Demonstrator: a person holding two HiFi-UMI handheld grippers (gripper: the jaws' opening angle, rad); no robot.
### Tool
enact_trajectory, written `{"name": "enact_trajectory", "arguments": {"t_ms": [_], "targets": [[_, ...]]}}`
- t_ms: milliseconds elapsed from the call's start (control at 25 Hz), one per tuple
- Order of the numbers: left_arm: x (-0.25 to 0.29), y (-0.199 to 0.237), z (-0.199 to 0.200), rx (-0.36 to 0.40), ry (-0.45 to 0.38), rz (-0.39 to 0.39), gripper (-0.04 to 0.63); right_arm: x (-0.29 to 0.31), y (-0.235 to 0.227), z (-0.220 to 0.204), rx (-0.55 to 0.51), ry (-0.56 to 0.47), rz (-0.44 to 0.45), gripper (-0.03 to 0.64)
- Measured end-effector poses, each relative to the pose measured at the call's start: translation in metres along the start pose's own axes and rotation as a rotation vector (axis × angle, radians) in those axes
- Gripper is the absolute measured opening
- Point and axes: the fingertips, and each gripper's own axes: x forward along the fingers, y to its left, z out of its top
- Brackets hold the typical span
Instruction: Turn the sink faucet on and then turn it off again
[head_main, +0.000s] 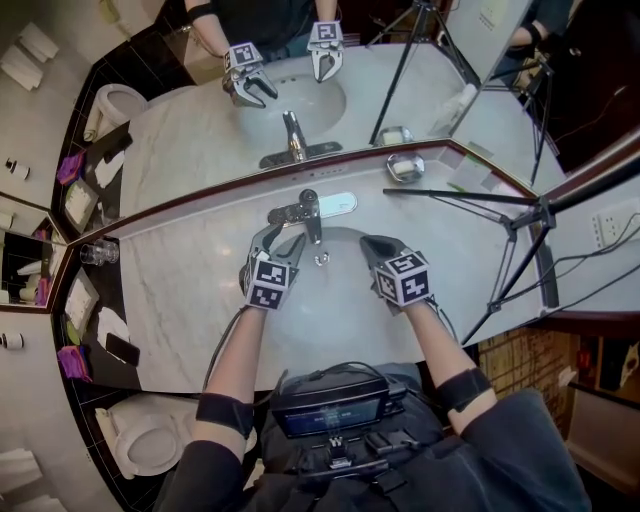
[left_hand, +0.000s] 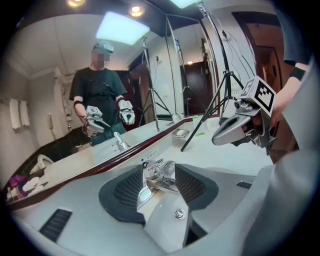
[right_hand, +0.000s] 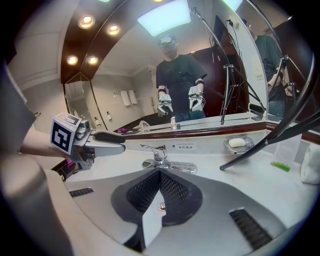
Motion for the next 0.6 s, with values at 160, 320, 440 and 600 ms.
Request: {"name": "enact_trajectory", "arguments": {"t_ms": [160, 320, 440, 600], "targets": [[0.026, -0.004, 0.008, 0.091, 0.048, -0.049, 0.215, 0.0, -0.006, 0.0, 0.009, -0.002, -0.009, 0.02], [0.049, -0.005, 0.007, 0.315, 0.115, -0.058, 0.215, -0.002, -0.013, -0.001, 0.023, -0.004, -0.024, 0.02], [0.063, -0.005, 0.001, 0.525, 0.167, -0.053, 0.215, -0.003, -0.019, -0.004, 0.033, -0.005, -0.035, 0.02], [0.077, -0.009, -0.005, 0.645, 0.211, -0.063, 0.199, -0.006, -0.026, -0.009, 0.048, -0.001, -0.045, 0.02]]}}
